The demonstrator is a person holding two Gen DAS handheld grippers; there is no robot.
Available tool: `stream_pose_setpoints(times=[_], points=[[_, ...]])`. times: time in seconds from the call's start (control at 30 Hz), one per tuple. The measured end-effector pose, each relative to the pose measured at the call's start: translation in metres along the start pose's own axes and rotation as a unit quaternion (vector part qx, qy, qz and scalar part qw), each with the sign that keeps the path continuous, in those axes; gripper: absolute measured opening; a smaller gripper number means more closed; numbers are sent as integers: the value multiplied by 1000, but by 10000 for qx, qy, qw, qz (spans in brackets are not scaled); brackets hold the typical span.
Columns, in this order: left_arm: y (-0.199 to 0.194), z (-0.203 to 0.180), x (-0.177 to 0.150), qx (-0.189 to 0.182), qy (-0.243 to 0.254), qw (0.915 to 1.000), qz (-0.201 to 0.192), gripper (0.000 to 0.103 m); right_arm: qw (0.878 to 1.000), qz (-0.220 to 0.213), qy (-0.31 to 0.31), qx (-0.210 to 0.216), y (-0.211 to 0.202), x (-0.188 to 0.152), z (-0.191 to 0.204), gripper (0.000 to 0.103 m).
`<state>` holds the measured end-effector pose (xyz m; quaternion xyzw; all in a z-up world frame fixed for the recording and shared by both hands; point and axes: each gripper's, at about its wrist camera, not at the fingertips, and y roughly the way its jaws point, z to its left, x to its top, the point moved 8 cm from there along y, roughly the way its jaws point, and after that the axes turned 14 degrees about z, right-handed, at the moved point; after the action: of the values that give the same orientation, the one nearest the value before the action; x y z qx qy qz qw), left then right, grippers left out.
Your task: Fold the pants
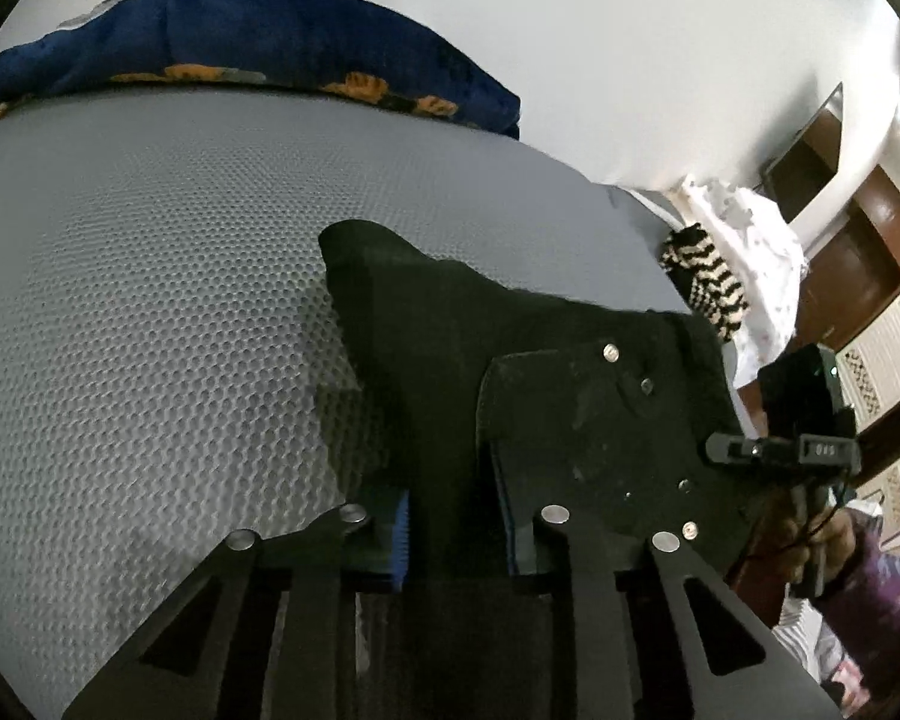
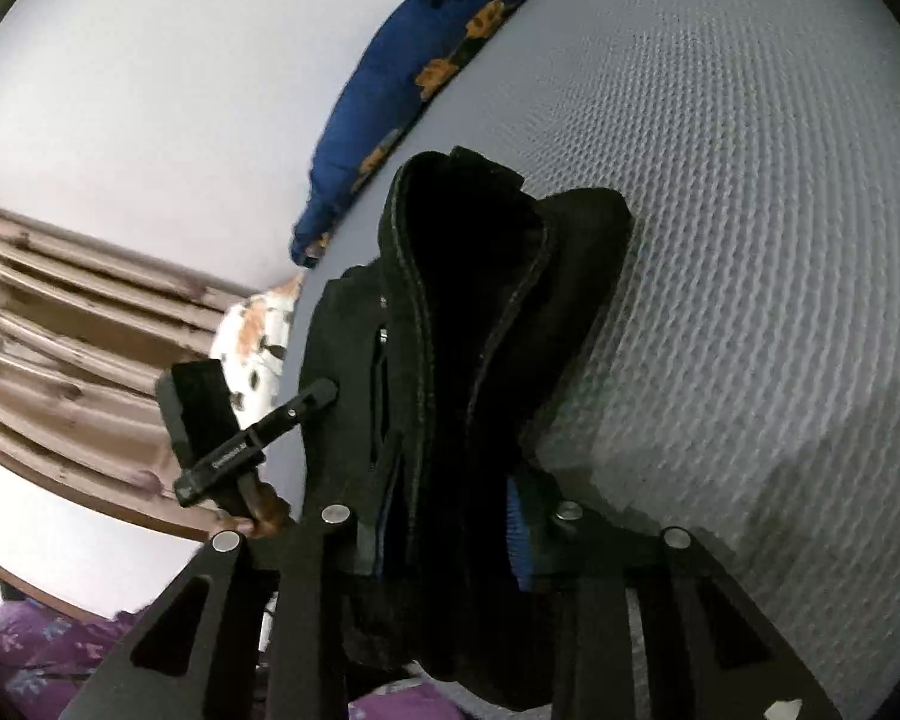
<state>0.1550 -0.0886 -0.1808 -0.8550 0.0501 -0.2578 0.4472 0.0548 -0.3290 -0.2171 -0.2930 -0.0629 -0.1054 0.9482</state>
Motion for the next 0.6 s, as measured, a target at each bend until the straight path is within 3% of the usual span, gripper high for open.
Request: stream_pose_setpoints(times=[0.1,0.27,0.3,0.33,0.37,0.4,0.5,0.6], points=[[-10,9,-9,8,-98,9999,22,22,9999,6,-39,142,10,-9,12,28],[-14,30,-27,-134,-382,9989,239,29,9996,128,-215,-146,28,-10,19,28],[-13,31,-30,-137,-439,9986,257,41,9991,156,-249,-298,29,-9,19,30],[-10,36,-30,-72,-566,9979,321,57,9990,176,-223,-351,29,-8,17,37],[-6,37,-31,-156,-609,9974,360,59,9987,206,-128,-453,29,-7,13,42],[-6,36,-30,-307,-577,9973,337,67,9982,229,-80,-539,29,-7,10,50],[-4,28,-27,-578,-452,9965,392,85,9984,284,-115,-479,28,-6,7,50],[9,8,-23,-815,-156,9944,654,86,9989,354,-115,-287,36,0,14,53]])
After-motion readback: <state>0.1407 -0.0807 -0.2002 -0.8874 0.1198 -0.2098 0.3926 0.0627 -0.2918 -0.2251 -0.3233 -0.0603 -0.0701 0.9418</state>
